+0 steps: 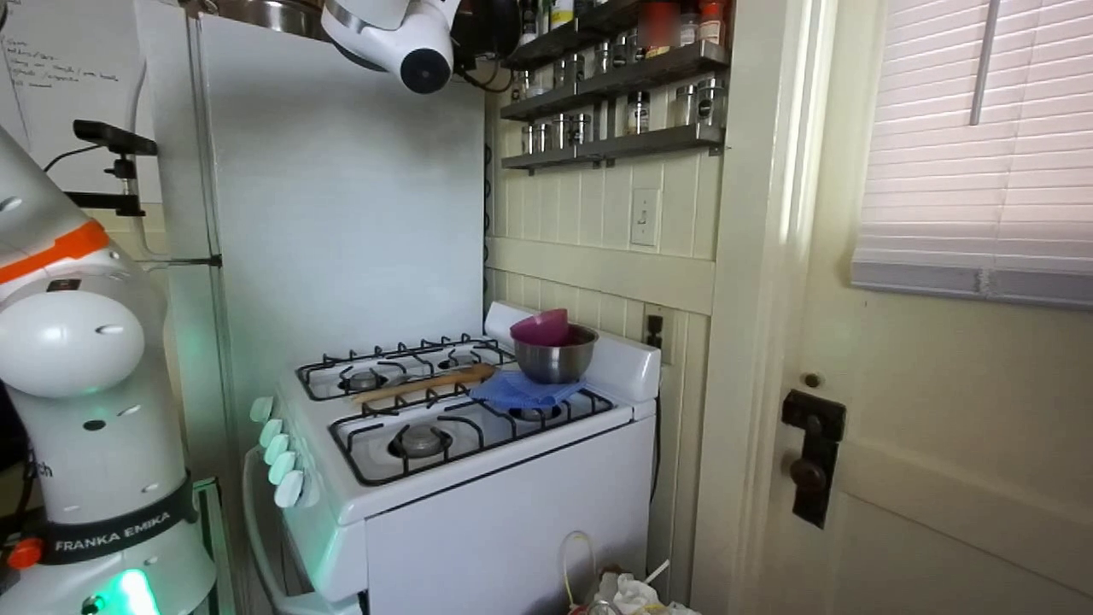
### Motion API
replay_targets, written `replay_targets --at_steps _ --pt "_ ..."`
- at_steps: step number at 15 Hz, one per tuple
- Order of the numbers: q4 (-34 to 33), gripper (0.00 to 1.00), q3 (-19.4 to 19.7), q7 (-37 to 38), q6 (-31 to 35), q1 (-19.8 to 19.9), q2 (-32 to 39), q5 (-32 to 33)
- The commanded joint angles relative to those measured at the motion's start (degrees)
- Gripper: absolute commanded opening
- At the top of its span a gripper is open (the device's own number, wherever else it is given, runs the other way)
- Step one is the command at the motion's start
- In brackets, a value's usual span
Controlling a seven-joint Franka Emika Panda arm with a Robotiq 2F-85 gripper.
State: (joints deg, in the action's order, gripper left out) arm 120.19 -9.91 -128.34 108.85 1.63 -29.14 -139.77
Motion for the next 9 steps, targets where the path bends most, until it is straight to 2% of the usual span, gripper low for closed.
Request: replay_targets --at_steps 1,9 --pt "-1.96 0.02 0.08 -2.0 1.47 -0.75 0.73 -3.52" --pt "-1.09 0.02 0.48 -3.04 0.58 -0.57 0.82 -3.72"
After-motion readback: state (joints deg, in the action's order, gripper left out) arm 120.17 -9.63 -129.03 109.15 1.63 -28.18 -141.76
